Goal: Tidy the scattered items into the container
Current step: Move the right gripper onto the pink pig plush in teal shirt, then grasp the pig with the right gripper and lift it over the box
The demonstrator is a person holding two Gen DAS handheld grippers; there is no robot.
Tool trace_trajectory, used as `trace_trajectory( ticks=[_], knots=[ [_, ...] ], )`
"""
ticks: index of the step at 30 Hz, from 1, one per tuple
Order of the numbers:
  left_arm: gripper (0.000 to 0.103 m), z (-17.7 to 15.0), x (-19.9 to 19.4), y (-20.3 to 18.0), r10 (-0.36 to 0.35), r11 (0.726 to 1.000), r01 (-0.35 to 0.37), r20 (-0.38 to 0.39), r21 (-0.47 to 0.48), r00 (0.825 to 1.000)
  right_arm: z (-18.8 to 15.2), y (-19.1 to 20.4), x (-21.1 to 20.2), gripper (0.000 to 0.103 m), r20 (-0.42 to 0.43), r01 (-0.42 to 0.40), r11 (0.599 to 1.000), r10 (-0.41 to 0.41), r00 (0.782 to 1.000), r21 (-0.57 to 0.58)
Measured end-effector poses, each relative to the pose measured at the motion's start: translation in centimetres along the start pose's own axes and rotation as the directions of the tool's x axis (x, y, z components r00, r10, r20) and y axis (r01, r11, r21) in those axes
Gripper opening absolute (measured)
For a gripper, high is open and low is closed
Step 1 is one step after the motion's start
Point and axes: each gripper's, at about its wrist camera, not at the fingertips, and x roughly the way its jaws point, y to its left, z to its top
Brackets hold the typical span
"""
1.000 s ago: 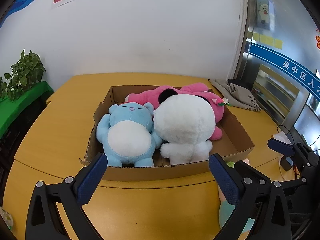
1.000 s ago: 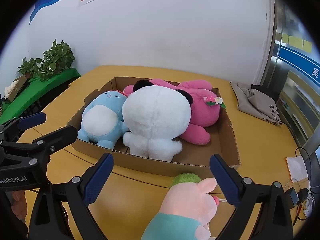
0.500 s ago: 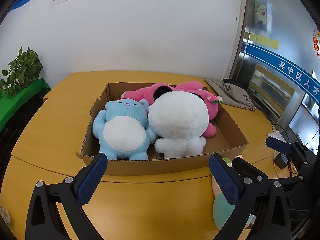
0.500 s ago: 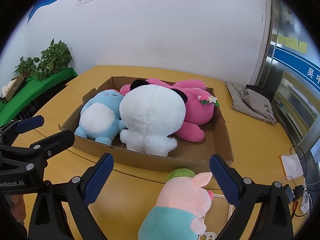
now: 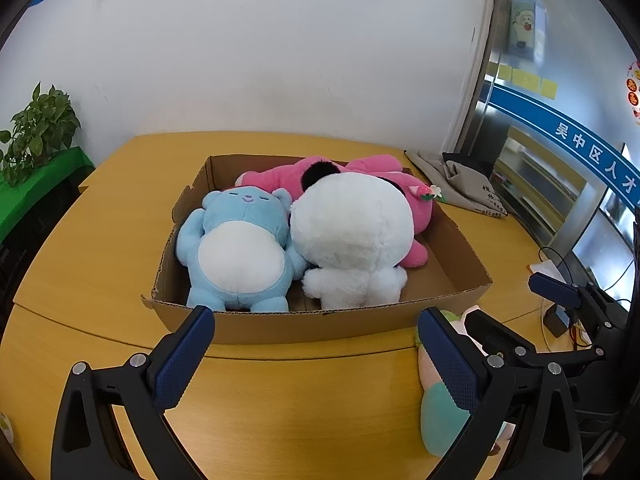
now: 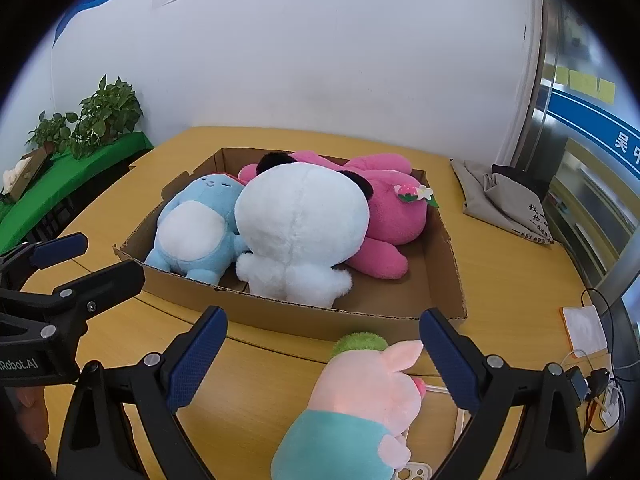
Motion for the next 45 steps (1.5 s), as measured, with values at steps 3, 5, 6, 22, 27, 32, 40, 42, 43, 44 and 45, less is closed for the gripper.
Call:
trace_trajectory(
  ticks=[3,5,6,22,27,32,40,42,43,44,45],
  knots=[
    [0.103,-0.1,0.2,-0.2,-0.009,1.0,0.009,-0.005,0.002,1.0,-0.1,-0.4,0.0,0.098,0.001,0.0,1.0,0.0,1.0,0.005],
    [0.103,0.0,0.3,-0.4,-0.018,1.0,0.018,-0.008,0.006,1.0,-0.2,-0.7,0.1,0.098,-0.001,0.001,1.0,-0.001,1.0,0.011],
    [0.103,-0.1,0.3,-0.6,-0.025,1.0,0.025,-0.008,0.009,1.0,-0.3,-0.9,0.0,0.098,-0.001,0.0,1.0,0.0,1.0,0.014],
    [0.103,-2.1,10.6,-5.6,-0.248,0.965,0.263,-0.313,0.004,0.917,-9.7,-4.4,2.1,0.098,-0.184,-0.121,0.988,0.138,0.973,0.1],
    [0.103,-3.7,15.2,-8.2,-0.303,0.944,0.33,-0.447,-0.019,0.842,-11.0,-2.9,3.5,0.098,-0.216,-0.057,0.998,0.061,0.975,0.023],
    [0.1,-5.1,16.7,-10.0,-0.365,0.92,0.388,-0.467,-0.051,0.806,-11.5,-2.6,3.6,0.096,-0.201,-0.029,1.0,0.028,0.979,0.0],
    [0.056,-5.4,15.9,-11.3,-0.434,0.88,0.473,-0.479,-0.044,0.763,-11.7,-3.7,2.7,0.079,-0.172,-0.062,0.995,0.075,0.982,0.078],
    [0.049,-5.3,15.0,-11.5,-0.436,0.879,0.476,-0.466,-0.036,0.77,-11.9,-3.5,2.3,0.074,-0.157,-0.069,0.994,0.081,0.984,0.079],
    [0.047,-5.2,14.6,-11.5,-0.438,0.878,0.477,-0.46,-0.033,0.773,-12.0,-3.6,2.0,0.071,-0.142,-0.077,0.994,0.088,0.986,0.084],
    [0.047,-5.1,14.0,-11.6,-0.43,0.881,0.473,-0.452,-0.021,0.781,-12.0,-3.8,1.7,0.069,-0.13,-0.09,0.991,0.102,0.986,0.094],
    [0.046,-5.0,13.4,-11.8,-0.42,0.884,0.468,-0.444,-0.002,0.791,-12.0,-4.0,1.4,0.068,-0.118,-0.11,0.988,0.123,0.985,0.11]
  ],
)
